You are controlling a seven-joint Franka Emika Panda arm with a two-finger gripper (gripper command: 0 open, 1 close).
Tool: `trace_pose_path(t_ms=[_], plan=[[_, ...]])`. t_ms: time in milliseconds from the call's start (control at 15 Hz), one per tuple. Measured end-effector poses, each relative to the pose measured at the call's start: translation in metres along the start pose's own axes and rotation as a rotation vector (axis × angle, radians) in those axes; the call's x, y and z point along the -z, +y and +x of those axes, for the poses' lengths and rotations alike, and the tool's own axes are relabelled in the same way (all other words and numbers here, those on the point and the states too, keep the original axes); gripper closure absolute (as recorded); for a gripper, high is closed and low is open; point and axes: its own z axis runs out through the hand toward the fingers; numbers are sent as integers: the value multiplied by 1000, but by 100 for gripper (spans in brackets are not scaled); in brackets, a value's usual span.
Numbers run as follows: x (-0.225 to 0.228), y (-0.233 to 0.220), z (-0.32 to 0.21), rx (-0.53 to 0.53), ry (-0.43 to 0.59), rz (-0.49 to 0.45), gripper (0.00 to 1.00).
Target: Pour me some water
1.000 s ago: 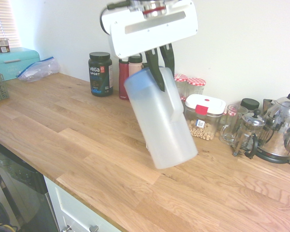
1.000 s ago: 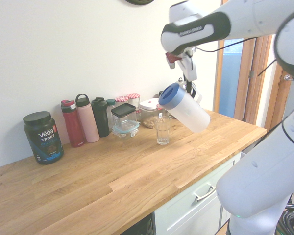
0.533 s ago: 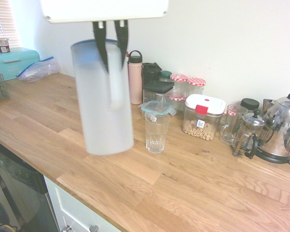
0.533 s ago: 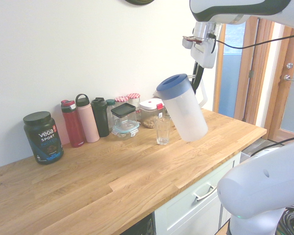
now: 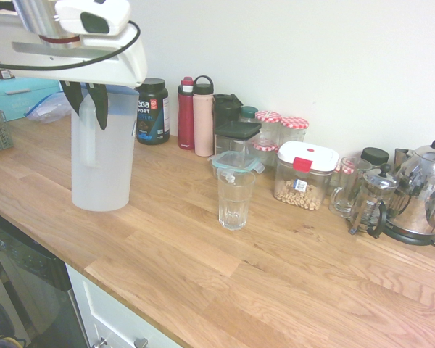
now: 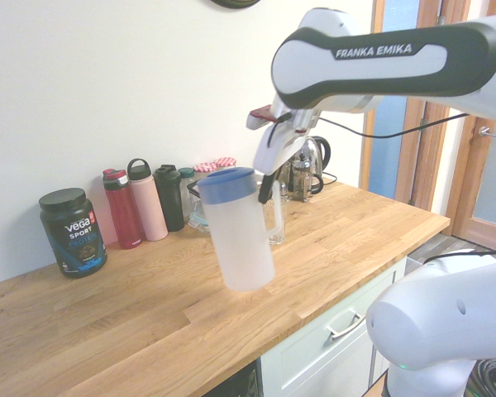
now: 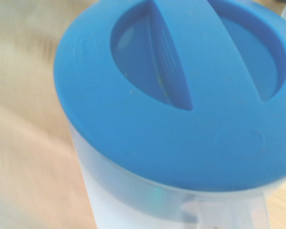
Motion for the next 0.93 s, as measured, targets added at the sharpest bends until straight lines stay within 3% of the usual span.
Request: trace_pose_path(t_ms=[200, 400, 667, 933], plan=[[-22, -52, -25, -87, 126, 31, 100], [-54, -92, -55, -92, 270, 10, 100], [-86, -114, -64, -87, 296, -33, 100], [-112, -131, -41, -121, 281, -49, 100]])
